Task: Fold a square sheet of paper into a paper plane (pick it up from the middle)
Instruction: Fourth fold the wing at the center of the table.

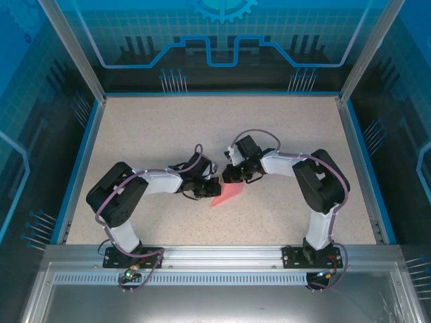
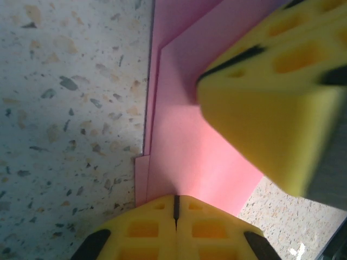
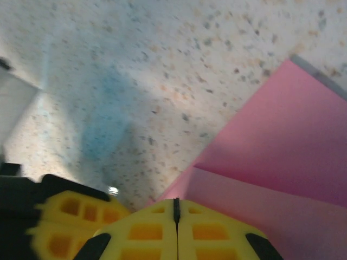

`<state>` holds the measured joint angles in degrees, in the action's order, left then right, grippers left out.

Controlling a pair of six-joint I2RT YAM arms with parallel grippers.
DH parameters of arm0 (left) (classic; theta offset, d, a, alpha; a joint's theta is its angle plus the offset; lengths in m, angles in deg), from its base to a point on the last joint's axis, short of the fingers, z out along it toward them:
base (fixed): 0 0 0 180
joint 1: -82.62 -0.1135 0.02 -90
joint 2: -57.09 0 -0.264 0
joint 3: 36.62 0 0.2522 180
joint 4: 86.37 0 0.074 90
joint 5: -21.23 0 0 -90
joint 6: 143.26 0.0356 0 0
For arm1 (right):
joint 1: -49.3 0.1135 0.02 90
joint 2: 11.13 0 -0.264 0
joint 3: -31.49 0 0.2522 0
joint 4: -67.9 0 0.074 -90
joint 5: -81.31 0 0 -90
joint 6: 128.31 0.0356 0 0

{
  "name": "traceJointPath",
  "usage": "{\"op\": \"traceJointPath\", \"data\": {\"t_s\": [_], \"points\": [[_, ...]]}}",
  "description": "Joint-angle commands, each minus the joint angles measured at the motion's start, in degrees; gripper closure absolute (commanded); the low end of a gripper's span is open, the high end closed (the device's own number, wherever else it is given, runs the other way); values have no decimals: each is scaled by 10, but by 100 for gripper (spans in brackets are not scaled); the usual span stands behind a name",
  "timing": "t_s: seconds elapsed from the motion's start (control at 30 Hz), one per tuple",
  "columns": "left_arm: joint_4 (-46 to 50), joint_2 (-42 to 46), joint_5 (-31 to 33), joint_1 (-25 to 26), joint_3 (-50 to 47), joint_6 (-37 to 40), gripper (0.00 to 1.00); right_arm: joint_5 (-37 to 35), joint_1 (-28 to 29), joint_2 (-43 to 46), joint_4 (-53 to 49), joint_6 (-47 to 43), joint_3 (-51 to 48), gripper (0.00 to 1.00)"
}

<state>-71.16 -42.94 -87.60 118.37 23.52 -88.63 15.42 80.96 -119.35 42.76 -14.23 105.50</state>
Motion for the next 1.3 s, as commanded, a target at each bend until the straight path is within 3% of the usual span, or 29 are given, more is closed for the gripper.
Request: {"op": "traceJointPath", "data": {"t_s": [0.0, 0.47, 0.63, 0.77, 0.97, 1.13, 1.27], "points": [[128, -26, 58, 1, -23, 16, 100, 7, -21, -22, -8, -18, -4, 95], [130, -37, 47, 1, -19, 24, 100, -47, -163, -54, 5, 26, 16, 95], [120, -31, 49, 1, -16, 35, 100, -55, -192, -9, 20, 40, 2, 95], [102, -25, 53, 2, -11, 58, 100, -31, -180, 61, 38, 46, -30, 95], [76, -30, 49, -4, 10, 87, 100, -42, -108, 136, 37, 69, -73, 95], [58, -27, 38, -4, 12, 73, 100, -56, -24, 127, 54, 124, -81, 96], [48, -18, 37, -3, 2, 60, 100, -56, 2, 102, 71, 164, -82, 97]]}}
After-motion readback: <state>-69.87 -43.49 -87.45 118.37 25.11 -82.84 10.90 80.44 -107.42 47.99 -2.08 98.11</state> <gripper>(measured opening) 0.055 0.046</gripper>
